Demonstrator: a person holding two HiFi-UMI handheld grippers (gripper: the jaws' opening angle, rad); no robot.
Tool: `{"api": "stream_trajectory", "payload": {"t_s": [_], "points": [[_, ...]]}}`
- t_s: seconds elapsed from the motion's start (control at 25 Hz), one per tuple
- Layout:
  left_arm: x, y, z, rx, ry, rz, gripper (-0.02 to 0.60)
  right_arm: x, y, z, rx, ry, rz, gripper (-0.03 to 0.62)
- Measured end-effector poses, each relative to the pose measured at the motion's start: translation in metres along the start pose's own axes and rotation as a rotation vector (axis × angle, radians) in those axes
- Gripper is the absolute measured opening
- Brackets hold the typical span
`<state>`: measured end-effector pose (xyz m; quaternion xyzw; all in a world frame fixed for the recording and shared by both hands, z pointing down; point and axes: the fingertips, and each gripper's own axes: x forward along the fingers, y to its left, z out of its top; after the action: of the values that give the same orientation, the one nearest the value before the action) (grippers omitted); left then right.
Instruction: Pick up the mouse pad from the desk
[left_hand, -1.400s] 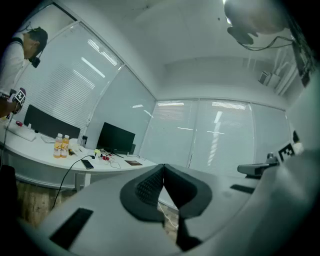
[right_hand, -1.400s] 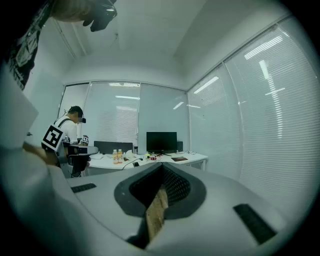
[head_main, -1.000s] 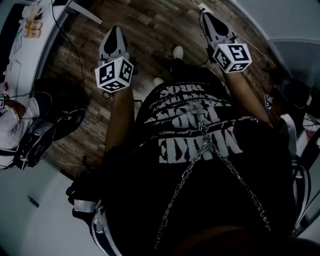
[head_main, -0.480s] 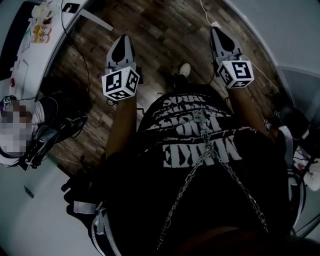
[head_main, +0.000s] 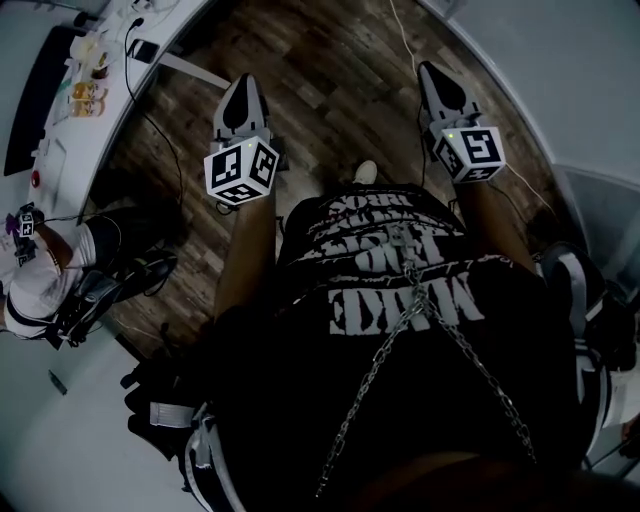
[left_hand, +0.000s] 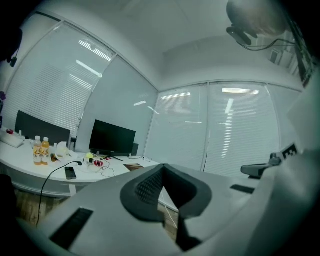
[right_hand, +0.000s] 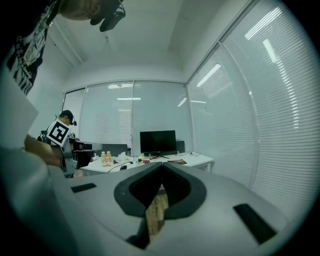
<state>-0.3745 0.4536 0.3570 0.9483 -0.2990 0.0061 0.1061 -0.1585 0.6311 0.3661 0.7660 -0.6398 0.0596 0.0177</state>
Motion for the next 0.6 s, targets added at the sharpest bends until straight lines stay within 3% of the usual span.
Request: {"api": "stream_trajectory", "payload": {"t_s": [0.28,0.6], "points": [[0.026,-0.018,0.009,0.034,-0.006,0.025,0.007,0.022,-0.036,0.015,0.021,-0.027,0.026,0.002],[0.052,-0.008,0.007,0.024,0.024,0.026,0.007,0.049,-0.046,0.007,0.051,0.005,0.04,0.002]]}}
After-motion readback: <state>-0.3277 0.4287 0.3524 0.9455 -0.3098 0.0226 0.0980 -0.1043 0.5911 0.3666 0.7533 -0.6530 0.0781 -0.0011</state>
